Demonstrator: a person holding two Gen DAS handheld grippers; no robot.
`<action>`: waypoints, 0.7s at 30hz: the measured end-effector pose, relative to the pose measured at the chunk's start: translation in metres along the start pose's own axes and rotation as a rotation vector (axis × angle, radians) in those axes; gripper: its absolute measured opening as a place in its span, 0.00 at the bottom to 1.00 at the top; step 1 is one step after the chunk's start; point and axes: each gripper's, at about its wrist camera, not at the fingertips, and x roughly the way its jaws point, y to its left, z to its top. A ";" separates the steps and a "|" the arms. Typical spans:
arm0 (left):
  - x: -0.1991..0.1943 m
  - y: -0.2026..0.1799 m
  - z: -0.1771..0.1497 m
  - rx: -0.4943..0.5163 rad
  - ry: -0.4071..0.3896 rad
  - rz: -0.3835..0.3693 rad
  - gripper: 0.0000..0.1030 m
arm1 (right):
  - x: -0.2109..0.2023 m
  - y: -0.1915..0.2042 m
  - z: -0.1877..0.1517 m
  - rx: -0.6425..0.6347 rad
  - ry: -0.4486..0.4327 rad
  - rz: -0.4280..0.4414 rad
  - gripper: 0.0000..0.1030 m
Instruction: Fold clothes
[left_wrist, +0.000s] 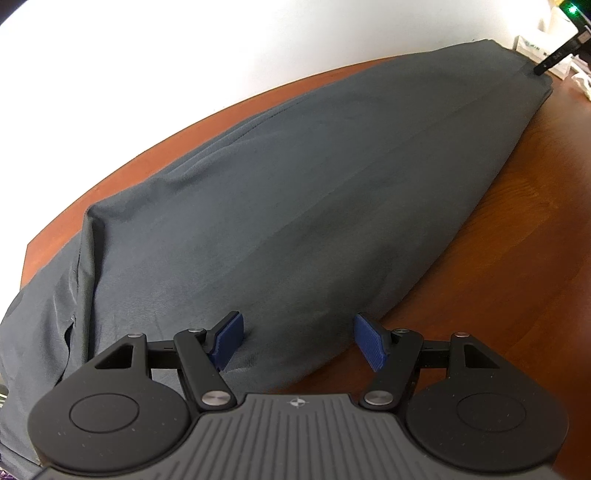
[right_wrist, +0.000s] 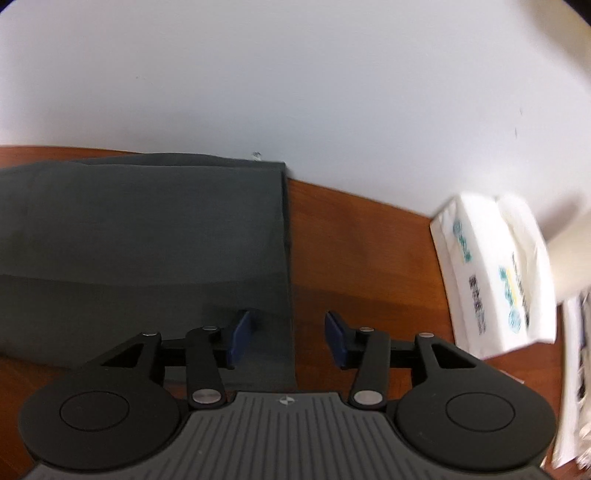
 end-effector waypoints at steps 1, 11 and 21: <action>0.002 0.003 0.001 0.002 0.001 -0.002 0.66 | 0.000 -0.002 -0.001 0.014 0.003 0.009 0.49; 0.001 0.001 0.001 0.004 0.015 -0.014 0.66 | 0.014 -0.006 -0.013 0.134 0.017 0.066 0.49; 0.005 0.005 -0.001 0.001 0.029 -0.027 0.67 | 0.003 -0.006 -0.026 0.195 -0.018 0.036 0.37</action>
